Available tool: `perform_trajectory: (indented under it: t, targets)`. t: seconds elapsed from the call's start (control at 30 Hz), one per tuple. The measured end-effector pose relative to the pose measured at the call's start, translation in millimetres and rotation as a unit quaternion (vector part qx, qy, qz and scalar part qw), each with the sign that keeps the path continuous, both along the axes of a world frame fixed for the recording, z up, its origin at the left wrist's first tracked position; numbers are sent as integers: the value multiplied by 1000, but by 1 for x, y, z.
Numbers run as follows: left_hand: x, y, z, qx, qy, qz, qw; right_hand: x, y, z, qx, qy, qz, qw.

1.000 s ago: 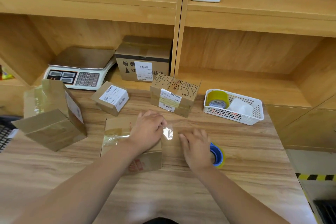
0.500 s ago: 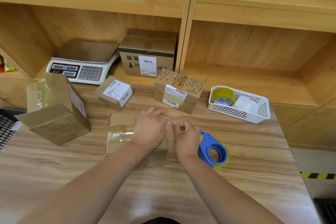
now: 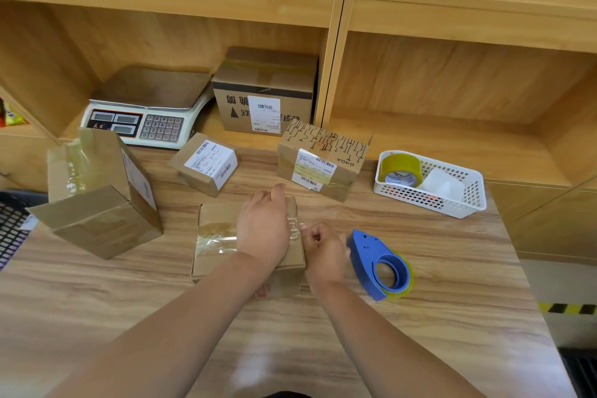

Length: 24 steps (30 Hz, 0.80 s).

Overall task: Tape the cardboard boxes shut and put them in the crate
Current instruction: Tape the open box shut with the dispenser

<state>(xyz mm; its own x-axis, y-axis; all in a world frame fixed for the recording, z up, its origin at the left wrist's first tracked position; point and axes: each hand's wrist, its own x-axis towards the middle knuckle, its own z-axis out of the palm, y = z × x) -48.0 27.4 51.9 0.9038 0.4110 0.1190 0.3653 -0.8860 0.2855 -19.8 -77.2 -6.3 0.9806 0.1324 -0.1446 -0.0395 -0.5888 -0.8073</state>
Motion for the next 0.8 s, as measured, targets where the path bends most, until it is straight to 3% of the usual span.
perform_trajectory:
  t: [0.27, 0.33, 0.47, 0.6, 0.8]
  targets:
    - [-2, 8, 3, -76, 31, -7, 997, 3, -6, 8, 9, 43, -15, 999]
    - [-13, 13, 8, -67, 41, -15, 997, -1, -13, 13, 67, 23, -21, 997]
    - [-49, 20, 1, 13, -55, -61, 997, -19, -28, 13, 138, -84, 116, 980]
    - [-68, 22, -17, 86, 39, -87, 992, -36, -27, 7, 99, -112, 293, 944]
    - [-64, 24, -19, 107, 75, -113, 985, -48, -19, 5, 111, -57, 274, 954]
